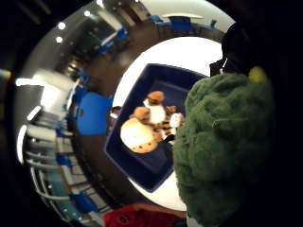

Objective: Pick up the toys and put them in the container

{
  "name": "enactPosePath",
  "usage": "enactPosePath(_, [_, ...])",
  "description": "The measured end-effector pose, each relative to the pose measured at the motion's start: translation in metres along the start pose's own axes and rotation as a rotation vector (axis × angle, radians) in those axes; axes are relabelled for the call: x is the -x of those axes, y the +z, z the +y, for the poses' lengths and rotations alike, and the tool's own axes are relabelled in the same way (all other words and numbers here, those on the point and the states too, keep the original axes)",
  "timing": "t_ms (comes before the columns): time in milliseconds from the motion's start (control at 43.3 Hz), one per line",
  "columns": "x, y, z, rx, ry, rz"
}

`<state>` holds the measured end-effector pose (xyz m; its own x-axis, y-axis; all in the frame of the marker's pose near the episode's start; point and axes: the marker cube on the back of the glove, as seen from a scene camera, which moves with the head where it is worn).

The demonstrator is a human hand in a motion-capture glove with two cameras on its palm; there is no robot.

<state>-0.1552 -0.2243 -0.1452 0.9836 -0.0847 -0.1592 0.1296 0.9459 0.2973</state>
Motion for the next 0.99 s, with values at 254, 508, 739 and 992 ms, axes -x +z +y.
enactPosePath(254, [0.092, -0.004, -0.015, -0.024, -0.118, -0.033])
enactPosePath(508, [0.130, 0.004, -0.022, -0.047, -0.144, -0.064])
enactPosePath(739, [0.125, 0.008, -0.019, -0.008, -0.176, -0.091])
enactPosePath(992, [0.122, 0.025, 0.003, 0.411, -0.261, -0.082])
